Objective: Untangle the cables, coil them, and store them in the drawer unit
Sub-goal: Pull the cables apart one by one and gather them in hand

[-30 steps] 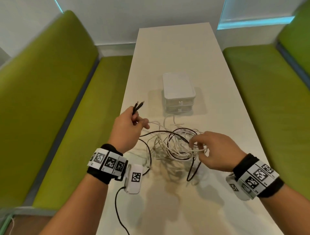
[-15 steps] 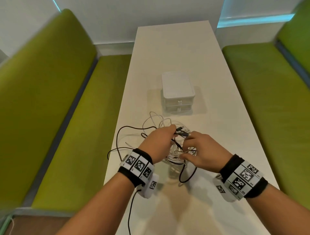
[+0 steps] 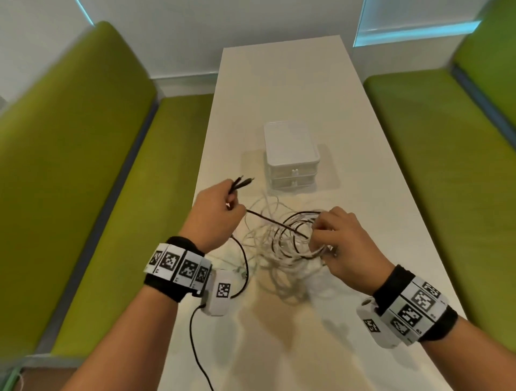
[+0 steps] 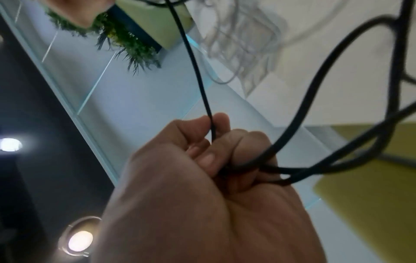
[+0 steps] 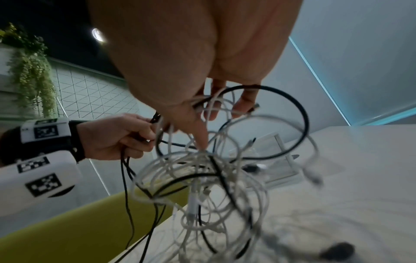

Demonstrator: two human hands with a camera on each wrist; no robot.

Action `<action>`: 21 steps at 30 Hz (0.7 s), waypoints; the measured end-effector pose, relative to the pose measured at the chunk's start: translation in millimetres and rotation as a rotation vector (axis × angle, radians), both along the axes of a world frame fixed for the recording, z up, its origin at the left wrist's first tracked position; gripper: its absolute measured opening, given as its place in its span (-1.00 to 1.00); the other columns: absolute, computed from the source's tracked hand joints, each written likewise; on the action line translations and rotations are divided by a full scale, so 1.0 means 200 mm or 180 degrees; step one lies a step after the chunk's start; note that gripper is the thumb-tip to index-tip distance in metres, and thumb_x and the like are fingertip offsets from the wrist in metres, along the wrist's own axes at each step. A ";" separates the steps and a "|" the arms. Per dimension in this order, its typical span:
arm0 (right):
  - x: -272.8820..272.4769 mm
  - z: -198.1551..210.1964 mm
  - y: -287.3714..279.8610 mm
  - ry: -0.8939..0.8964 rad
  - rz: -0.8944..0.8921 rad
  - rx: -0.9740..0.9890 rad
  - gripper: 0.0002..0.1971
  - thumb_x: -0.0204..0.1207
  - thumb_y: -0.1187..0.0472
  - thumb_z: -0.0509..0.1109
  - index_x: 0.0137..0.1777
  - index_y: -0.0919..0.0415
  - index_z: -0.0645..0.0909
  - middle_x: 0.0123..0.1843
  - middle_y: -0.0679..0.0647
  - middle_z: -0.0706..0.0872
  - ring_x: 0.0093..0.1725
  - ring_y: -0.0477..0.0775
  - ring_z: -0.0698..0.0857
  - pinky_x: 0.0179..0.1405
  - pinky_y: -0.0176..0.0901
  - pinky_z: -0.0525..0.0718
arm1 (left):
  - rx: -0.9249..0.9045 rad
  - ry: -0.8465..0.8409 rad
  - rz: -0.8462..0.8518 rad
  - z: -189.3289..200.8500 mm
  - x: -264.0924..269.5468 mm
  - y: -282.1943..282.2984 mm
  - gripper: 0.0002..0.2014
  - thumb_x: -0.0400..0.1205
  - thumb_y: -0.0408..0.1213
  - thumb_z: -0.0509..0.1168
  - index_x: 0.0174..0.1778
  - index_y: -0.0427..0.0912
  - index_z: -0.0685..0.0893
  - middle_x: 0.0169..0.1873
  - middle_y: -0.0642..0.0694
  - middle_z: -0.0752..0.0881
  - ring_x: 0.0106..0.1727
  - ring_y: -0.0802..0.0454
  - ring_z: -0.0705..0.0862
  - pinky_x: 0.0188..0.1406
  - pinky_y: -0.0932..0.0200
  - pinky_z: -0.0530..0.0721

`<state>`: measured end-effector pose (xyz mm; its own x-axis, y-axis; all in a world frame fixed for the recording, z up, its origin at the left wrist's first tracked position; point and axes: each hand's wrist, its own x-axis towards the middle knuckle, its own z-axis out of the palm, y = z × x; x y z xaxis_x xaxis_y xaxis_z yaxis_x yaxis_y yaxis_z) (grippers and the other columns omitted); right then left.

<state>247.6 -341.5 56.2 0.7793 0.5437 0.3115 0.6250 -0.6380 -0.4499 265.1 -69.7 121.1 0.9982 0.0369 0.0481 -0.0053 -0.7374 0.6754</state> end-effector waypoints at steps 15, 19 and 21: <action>0.03 0.19 0.12 0.0525 0.0084 0.0429 -0.51 0.51 -0.09 0.52 0.45 -0.18 0.60 0.25 -0.27 0.71 0.30 -0.13 0.56 0.36 -0.11 0.45 | -0.1339 0.0071 -0.0424 0.10 -0.17 -0.04 -0.71 0.44 -0.34 0.63 -0.11 -0.40 0.69 -0.54 0.25 0.50 -0.42 -0.04 0.32 -0.39 0.15 0.46; 0.01 0.15 0.25 0.1228 -0.0070 0.0512 -0.86 0.61 0.00 0.50 0.13 -0.10 0.74 -0.19 -0.27 0.78 -0.14 -0.31 0.72 -0.11 -0.36 0.57 | -0.1845 -0.0685 0.0124 0.15 -0.13 0.01 -0.79 0.44 -0.49 0.59 -0.23 -0.36 0.64 -0.50 0.21 0.49 -0.37 -0.08 0.41 -0.15 -0.24 0.70; 0.06 0.12 0.22 0.1310 -0.0447 0.0343 -0.91 0.61 0.00 0.49 -0.07 -0.04 0.76 -0.25 -0.20 0.79 -0.20 -0.26 0.72 -0.13 -0.24 0.65 | -0.1621 -0.0789 0.0420 0.13 -0.10 0.09 -0.72 0.46 -0.48 0.59 -0.25 -0.36 0.55 -0.45 0.13 0.65 -0.31 -0.09 0.52 0.02 -0.27 0.70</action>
